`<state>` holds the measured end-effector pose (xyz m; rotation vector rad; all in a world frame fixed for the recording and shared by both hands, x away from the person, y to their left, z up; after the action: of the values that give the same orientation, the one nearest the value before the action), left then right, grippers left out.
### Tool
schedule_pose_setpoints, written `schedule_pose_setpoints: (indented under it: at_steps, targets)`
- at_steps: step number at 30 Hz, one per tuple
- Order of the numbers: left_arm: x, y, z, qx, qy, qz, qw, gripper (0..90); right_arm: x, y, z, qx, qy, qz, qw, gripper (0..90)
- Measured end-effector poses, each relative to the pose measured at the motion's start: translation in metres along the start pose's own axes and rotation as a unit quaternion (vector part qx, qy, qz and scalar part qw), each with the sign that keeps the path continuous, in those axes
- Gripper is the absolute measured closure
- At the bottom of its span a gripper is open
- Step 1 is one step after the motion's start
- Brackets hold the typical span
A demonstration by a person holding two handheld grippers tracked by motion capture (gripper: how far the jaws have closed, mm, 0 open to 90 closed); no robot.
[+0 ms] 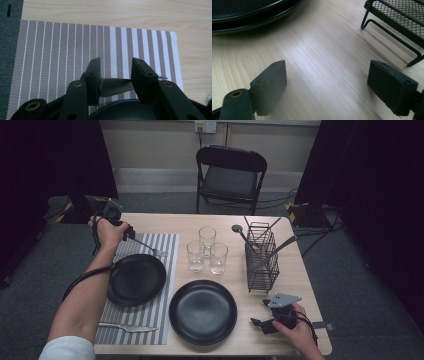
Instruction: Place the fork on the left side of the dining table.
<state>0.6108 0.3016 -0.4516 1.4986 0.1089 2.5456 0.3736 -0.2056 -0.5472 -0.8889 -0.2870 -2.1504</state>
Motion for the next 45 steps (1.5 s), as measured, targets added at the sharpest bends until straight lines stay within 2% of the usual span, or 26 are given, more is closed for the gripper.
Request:
schedule_pose_setpoints:
  at_steps: [24,34,38,39,41,42,43,44,45]
  targets:
    - [-0.006,-0.011,-0.005,0.006,-0.008,0.010,0.9999,50.6,0.000,0.000,0.000,0.000,0.000,0.000,1.0000,15.0]
    - [-0.008,-0.014,-0.008,-0.002,-0.015,0.013,0.9998,48.0,0.000,0.000,0.000,-0.001,0.000,0.000,1.0000,15.0]
    - [-0.010,-0.016,-0.010,0.007,-0.017,0.013,0.9997,47.4,0.000,0.000,0.000,-0.001,0.000,0.000,1.0000,15.0]
    - [-0.010,-0.017,-0.011,0.000,-0.019,0.012,0.9997,47.3,0.000,0.000,0.000,0.000,0.000,0.000,1.0000,14.9]
    - [-0.011,-0.017,-0.011,0.009,-0.017,0.014,0.9997,46.6,0.000,0.000,0.000,0.000,0.000,0.000,1.0000,15.0]
    - [-0.011,-0.019,-0.012,0.004,-0.019,0.015,0.9997,45.7,0.000,0.000,0.000,0.000,0.000,0.000,1.0000,15.0]
    - [-0.010,-0.020,-0.012,0.007,-0.016,0.015,0.9997,44.6,0.000,0.000,0.000,0.000,0.000,0.000,1.0000,15.0]
    - [-0.010,-0.021,-0.013,-0.001,-0.022,0.016,0.9996,44.6,0.000,0.000,0.000,0.000,0.000,0.000,1.0000,15.0]
    - [-0.011,-0.021,-0.013,0.003,-0.018,0.016,0.9997,44.4,0.000,0.000,0.000,0.000,0.000,0.000,1.0000,15.0]
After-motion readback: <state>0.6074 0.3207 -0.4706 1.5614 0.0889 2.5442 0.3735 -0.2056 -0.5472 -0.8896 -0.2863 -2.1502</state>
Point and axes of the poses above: each handheld gripper's, and its own axes: x roughly backward along the jaws, z roughly out of its top, y roughly to its right, the point moved 7 cm from there along -x, roughly forward along the jaws, and after that the axes turned 7 degrees about -x, right-handed, at the moved point
